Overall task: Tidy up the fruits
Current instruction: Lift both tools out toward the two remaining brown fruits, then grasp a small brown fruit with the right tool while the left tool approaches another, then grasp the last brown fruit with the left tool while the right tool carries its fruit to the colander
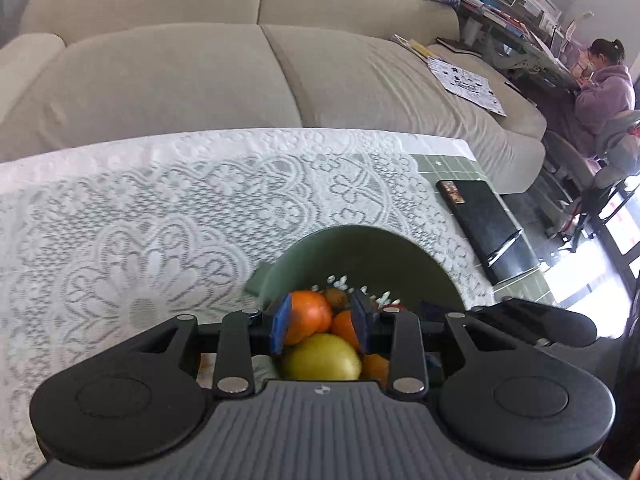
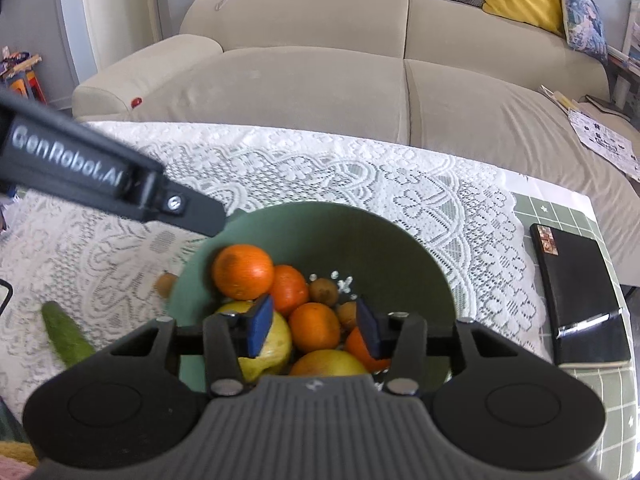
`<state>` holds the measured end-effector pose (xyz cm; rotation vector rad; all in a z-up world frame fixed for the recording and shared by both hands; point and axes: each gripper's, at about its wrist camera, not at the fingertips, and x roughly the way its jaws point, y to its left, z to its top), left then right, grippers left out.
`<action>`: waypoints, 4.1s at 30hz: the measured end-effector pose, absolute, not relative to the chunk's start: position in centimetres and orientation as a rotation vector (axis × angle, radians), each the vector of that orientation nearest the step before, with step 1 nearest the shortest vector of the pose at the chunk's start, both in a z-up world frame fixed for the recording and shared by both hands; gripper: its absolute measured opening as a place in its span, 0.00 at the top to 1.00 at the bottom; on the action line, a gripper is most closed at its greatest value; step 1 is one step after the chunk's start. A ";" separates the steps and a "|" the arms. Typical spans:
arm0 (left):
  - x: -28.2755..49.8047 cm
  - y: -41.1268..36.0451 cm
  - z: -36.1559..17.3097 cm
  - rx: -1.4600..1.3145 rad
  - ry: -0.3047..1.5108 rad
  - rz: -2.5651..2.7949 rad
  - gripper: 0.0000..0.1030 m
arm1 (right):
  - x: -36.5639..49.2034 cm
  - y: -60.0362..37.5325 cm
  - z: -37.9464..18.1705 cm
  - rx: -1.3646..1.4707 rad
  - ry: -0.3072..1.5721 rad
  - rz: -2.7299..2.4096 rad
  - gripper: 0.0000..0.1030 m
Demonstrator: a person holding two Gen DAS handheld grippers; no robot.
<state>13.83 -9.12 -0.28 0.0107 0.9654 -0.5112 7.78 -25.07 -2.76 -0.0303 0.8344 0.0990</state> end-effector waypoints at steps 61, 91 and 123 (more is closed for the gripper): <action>15.2 1.4 -9.0 0.273 0.996 -0.658 0.66 | 10.5 -8.0 -11.5 -0.974 0.860 0.565 0.79; 17.8 -0.9 -11.5 0.287 1.027 -0.746 0.66 | 9.5 -10.4 -8.3 -0.980 0.757 0.570 0.84; 16.4 -4.1 -3.9 0.146 0.900 -0.689 0.70 | 8.4 -21.1 -2.0 -0.351 0.812 0.186 0.84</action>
